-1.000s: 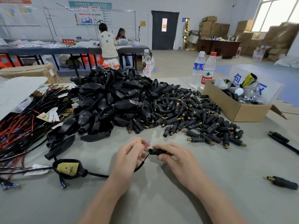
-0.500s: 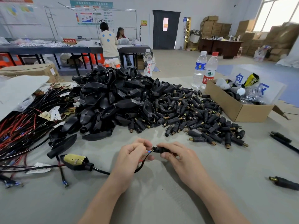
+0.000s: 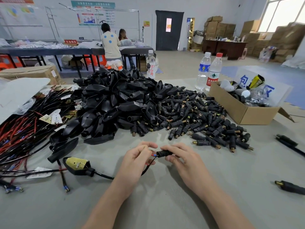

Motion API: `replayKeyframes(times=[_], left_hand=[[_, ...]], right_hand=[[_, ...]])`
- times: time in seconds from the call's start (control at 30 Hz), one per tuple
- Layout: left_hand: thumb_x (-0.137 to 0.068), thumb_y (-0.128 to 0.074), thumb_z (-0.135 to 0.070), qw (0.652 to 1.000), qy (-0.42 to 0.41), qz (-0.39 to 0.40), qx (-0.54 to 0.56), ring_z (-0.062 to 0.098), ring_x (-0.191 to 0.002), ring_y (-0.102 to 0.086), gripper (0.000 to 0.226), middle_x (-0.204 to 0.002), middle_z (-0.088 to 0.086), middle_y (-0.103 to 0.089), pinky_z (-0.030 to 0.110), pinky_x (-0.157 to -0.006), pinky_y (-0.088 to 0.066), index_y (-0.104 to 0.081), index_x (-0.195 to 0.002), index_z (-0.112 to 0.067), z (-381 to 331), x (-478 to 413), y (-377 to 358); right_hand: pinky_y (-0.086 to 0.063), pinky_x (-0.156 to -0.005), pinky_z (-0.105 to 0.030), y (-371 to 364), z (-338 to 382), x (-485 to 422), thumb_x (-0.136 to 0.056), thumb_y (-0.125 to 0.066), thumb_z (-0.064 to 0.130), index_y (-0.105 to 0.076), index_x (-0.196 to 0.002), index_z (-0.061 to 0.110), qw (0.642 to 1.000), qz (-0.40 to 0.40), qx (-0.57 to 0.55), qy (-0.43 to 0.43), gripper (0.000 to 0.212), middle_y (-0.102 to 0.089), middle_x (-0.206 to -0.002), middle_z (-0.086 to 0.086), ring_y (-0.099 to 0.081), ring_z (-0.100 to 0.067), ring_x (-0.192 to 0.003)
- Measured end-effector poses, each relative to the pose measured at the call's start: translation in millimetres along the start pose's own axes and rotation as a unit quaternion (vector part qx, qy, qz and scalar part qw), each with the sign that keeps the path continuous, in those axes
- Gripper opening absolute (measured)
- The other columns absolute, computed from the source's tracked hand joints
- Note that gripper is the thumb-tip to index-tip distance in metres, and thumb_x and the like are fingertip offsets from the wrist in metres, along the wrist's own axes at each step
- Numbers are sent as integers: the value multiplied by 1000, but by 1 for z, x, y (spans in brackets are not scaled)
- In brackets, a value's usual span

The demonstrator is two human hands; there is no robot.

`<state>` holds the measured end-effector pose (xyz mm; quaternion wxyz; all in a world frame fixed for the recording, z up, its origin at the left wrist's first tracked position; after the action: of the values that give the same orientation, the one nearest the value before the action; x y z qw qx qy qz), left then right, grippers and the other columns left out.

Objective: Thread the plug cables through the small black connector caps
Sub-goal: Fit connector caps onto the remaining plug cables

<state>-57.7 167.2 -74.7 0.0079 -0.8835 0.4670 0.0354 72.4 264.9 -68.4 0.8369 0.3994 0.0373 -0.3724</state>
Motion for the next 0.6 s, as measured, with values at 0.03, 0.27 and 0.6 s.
replayKeyframes(times=[0.03, 0.27, 0.6], left_hand=[[-90, -53, -22, 1000, 1, 2, 3, 14, -74, -58, 31, -105, -9, -68, 15, -63, -44, -63, -78, 5, -1, 1, 0], [-88, -51, -20, 1000, -8, 5, -29, 6, -68, -56, 31, -105, -16, -67, 11, -56, -38, -65, -59, -20, -4, 0, 0], [-77, -49, -26, 998, -28, -1, -49, 9, -82, -59, 22, -109, -16, -66, 21, -68, -41, -49, -57, -18, -10, 3, 0]], right_hand=[[-32, -89, -4, -1, 1, 0, -98, -62, 17, -68, -122, 35, 1000, 3, 0, 3, 30, -58, -113, 25, -52, 2, -109], [-36, -93, -9, -4, 5, 1, -102, -54, 13, -66, -125, 32, 999, 24, 2, 21, 32, -59, -117, 17, -53, -1, -111], [-40, -96, -16, -8, 3, 0, -105, -47, 20, -62, -127, 32, 998, 56, 1, 18, 29, -61, -116, 12, -54, -3, -111]])
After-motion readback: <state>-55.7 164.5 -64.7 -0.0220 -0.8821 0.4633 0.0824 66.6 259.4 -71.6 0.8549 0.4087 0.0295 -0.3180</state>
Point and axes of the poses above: each hand's wrist, its own x-axis away from the middle knuckle, its own y-axis out of the back of the hand, z = x × y, the point moved 8 cm from there along -x, towards the middle knuckle
